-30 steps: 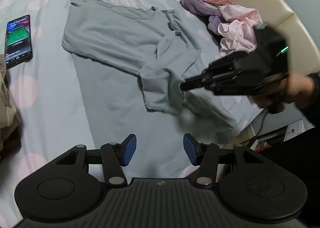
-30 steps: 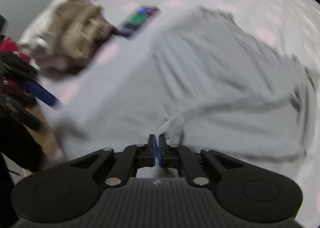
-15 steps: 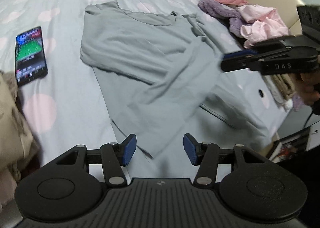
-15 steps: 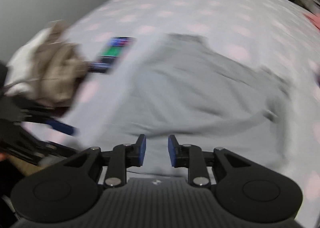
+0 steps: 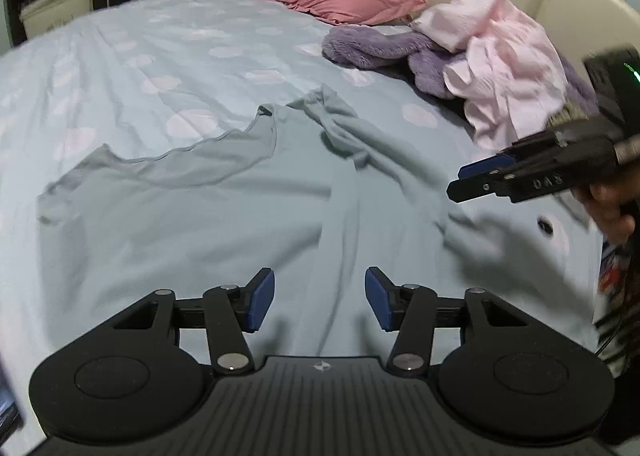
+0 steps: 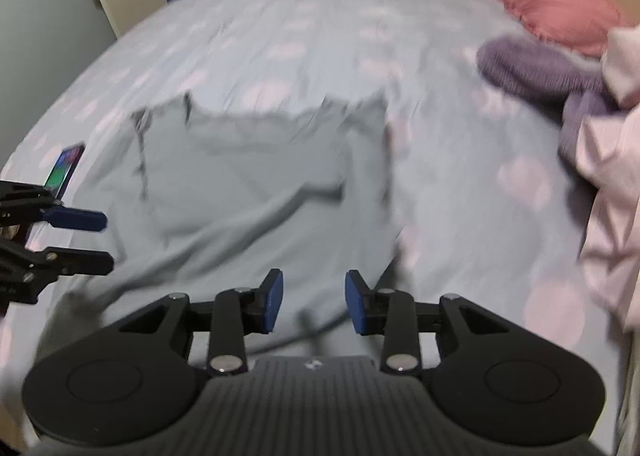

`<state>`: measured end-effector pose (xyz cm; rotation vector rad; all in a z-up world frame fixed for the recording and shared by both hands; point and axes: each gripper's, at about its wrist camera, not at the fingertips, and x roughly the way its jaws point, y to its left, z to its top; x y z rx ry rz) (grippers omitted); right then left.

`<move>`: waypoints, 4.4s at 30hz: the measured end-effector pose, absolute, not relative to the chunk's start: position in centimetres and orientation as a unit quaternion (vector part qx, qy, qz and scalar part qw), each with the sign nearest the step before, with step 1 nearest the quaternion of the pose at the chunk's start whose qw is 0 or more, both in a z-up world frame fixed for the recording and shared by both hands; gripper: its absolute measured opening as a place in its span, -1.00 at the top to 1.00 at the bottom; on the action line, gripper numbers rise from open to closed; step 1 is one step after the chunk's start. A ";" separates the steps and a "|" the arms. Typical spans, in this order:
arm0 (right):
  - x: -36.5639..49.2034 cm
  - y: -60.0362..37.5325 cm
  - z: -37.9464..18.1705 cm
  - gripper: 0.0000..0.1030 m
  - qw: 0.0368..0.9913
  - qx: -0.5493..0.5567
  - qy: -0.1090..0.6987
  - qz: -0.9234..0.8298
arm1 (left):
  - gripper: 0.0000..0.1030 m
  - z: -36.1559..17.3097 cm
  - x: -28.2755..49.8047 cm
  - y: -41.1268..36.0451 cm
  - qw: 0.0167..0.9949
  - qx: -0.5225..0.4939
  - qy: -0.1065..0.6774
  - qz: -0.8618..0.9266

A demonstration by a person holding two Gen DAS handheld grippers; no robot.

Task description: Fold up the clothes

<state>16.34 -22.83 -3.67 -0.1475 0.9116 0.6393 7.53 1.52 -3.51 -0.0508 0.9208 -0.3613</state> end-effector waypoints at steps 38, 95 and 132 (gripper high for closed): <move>31.7 -18.0 -8.3 0.52 0.856 -0.049 0.443 0.262 | 0.98 -9.4 10.7 8.2 0.809 -0.222 0.505 -0.205; 22.0 -26.1 -9.0 0.36 0.785 0.087 0.522 0.321 | 0.98 -11.5 11.1 9.1 0.792 -0.272 0.516 -0.181; 21.2 -30.5 -9.0 0.88 0.802 0.187 0.440 0.359 | 1.00 -9.6 25.9 -1.4 0.816 -0.263 0.435 -0.274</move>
